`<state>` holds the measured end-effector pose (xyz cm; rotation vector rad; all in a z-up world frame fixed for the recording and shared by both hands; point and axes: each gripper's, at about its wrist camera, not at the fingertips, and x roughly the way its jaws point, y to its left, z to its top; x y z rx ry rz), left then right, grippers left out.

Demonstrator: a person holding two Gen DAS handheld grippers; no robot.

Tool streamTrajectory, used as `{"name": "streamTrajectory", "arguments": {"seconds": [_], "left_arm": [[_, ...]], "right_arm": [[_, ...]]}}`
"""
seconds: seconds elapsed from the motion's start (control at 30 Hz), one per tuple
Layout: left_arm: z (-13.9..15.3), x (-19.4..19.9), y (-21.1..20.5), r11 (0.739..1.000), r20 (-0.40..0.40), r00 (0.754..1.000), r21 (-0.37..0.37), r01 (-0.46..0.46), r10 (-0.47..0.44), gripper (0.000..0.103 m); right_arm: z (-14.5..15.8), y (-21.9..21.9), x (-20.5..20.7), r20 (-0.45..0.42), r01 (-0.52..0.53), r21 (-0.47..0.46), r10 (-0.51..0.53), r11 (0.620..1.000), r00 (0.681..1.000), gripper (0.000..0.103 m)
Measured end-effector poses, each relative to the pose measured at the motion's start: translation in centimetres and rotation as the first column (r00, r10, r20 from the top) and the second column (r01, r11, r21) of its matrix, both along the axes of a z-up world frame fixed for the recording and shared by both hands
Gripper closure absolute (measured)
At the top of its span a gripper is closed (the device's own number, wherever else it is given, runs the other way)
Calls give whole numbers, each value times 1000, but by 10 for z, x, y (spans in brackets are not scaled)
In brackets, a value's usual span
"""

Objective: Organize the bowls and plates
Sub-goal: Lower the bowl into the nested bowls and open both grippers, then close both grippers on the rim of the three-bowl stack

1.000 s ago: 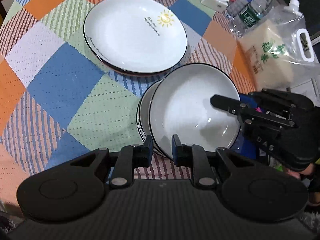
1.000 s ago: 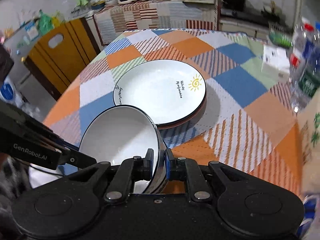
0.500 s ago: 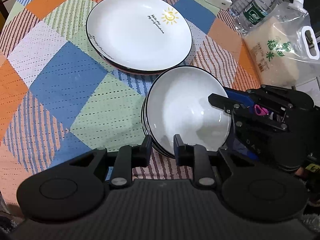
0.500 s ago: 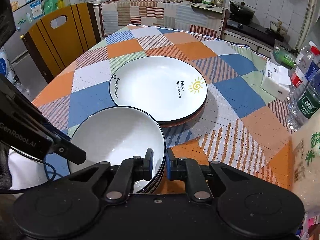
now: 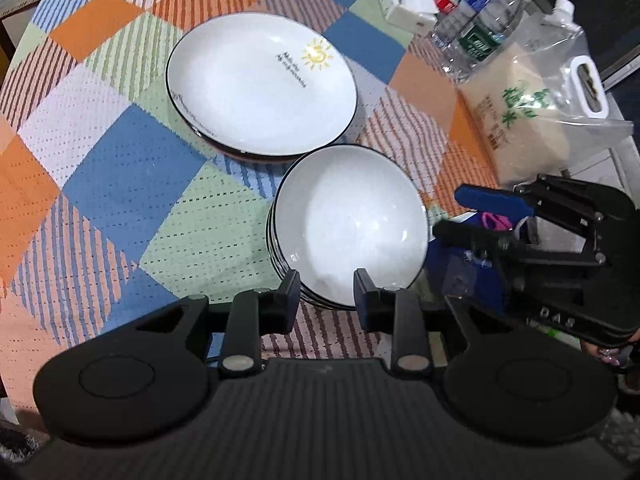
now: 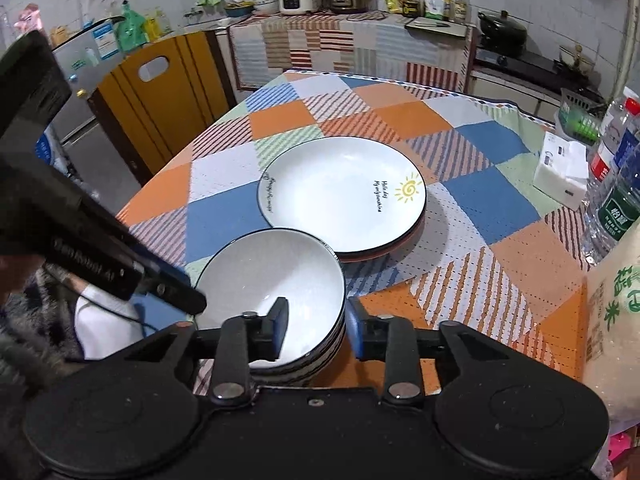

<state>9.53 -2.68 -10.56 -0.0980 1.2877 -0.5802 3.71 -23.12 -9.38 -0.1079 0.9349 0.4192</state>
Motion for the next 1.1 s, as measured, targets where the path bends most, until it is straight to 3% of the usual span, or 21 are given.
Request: {"name": "streamTrajectory", "arguments": {"seconds": [0.17,0.3,0.43,0.5,0.67,1.1], "left_arm": [[10,-5,4,1000,11,1000,-7,-2,2,69],[13,-8,7,1000,16,1000,6,2,-2,65],[11,-10,11,1000,13,1000,12,-4,4,60],[8,-9,13,1000,13,1000,15,-8,8,53],[-2,-5,20,999,13,1000,34,-25,25,38],[-48,16,23,988,44,996,-133,-76,83,39]], "right_arm": [[5,-2,-13,0,-66,-20,66,998,998,52],[8,-7,-23,68,-102,23,101,994,993,39],[-1,-13,-24,69,-111,67,106,992,992,32],[-9,-13,-24,47,-124,65,121,990,992,28],[-43,-14,-19,-27,-158,62,160,985,987,26],[-113,4,8,-106,-237,79,244,968,964,24]]}}
